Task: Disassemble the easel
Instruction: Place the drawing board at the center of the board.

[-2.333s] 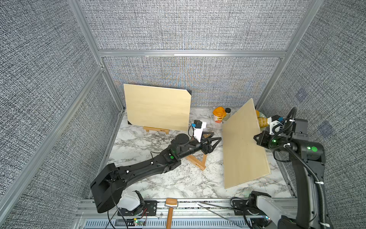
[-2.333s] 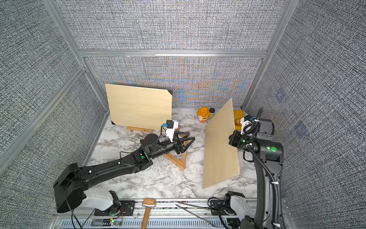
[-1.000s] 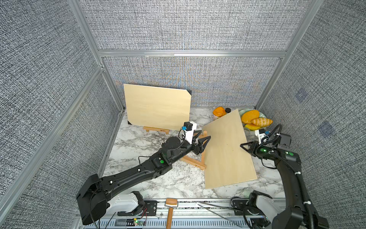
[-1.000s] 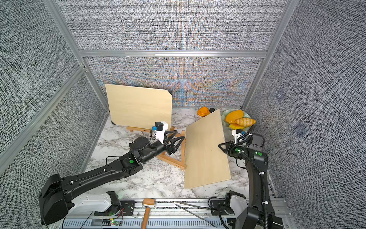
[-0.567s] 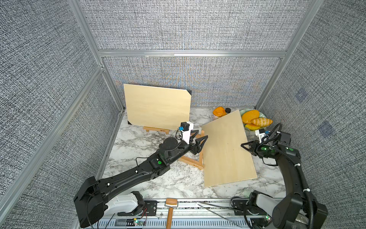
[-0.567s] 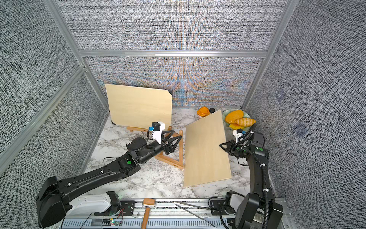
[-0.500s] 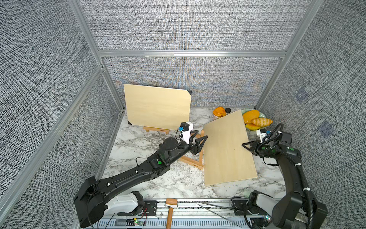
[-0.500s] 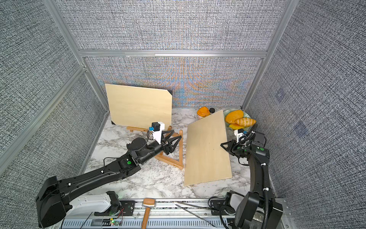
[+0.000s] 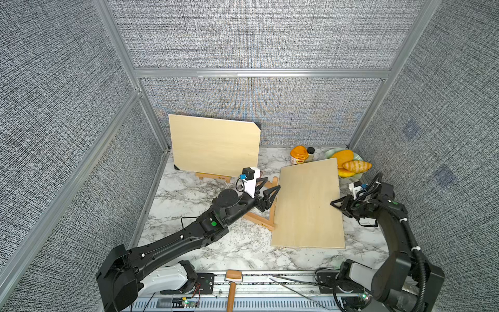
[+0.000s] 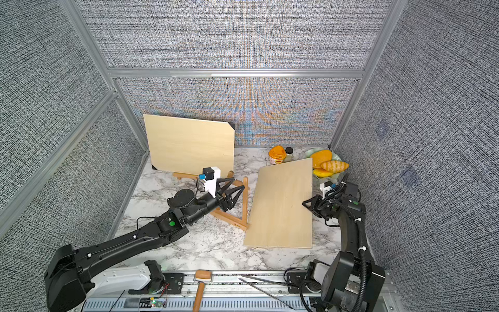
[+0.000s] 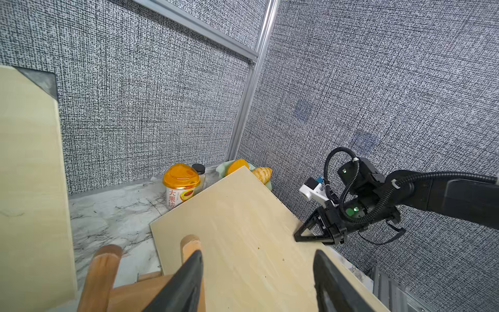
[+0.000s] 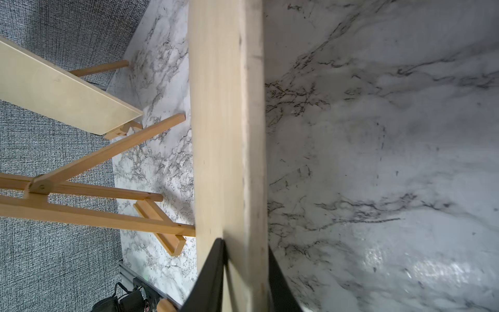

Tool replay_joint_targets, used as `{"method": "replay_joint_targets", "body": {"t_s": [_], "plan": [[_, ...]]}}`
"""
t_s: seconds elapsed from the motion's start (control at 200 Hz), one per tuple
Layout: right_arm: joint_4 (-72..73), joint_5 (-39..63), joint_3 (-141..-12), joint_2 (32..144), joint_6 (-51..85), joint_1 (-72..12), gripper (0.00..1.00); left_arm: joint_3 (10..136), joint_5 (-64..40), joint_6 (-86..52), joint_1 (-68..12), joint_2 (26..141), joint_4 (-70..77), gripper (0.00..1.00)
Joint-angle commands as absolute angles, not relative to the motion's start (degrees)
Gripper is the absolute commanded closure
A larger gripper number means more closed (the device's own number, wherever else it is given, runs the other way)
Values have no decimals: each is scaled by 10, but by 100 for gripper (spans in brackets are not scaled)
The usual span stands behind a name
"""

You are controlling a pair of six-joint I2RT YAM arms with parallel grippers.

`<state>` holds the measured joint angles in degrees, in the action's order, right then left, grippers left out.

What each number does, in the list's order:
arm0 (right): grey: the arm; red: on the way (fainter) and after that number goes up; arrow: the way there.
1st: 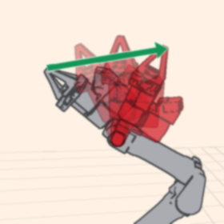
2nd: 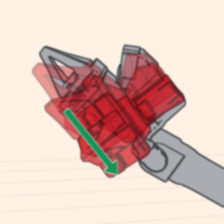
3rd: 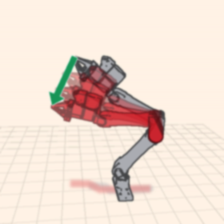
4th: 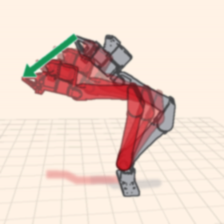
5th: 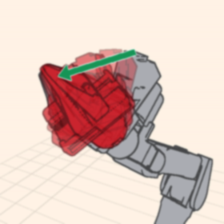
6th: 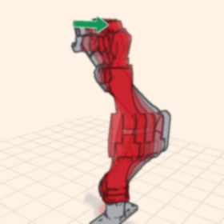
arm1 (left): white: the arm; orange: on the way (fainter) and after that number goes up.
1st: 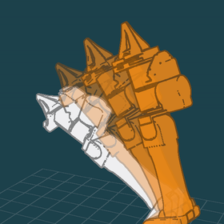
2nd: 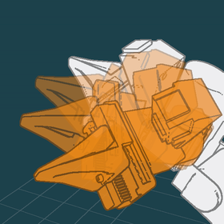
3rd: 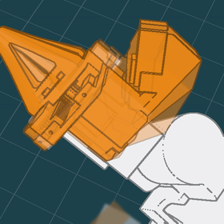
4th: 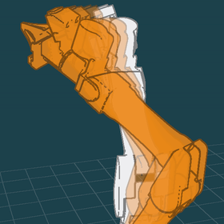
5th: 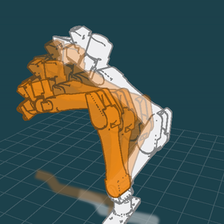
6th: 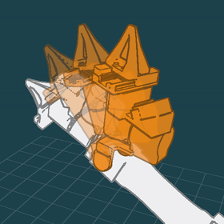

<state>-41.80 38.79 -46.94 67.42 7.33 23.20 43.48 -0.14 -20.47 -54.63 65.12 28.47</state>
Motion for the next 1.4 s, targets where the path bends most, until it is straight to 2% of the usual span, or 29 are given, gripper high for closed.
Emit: {"method": "replay_joint_targets", "body": {"t_s": [0.0, 0.17, 0.31, 0.45, 0.87, 1.396], "plan": [[-447, 311, -468, 682, 88, 233, 77, 429, -1, -193, -544, 642, 290, 35], [-443, 316, -467, 691, 85, 233, 78, 420, -2, -193, -542, 634, 293, 35], [-441, 350, -468, 698, 74, 233, 91, 416, -3, -196, -541, 634, 295, 35], [-455, 389, -485, 718, 58, 228, 100, 415, -5, -195, -540, 633, 289, 34], [-526, 461, -517, 750, 14, 200, 100, 415, 33, -189, -518, 604, 233, 32], [-611, 460, -582, 755, -5, 187, 100, 455, 16, -175, -488, 613, 171, 29]]}}
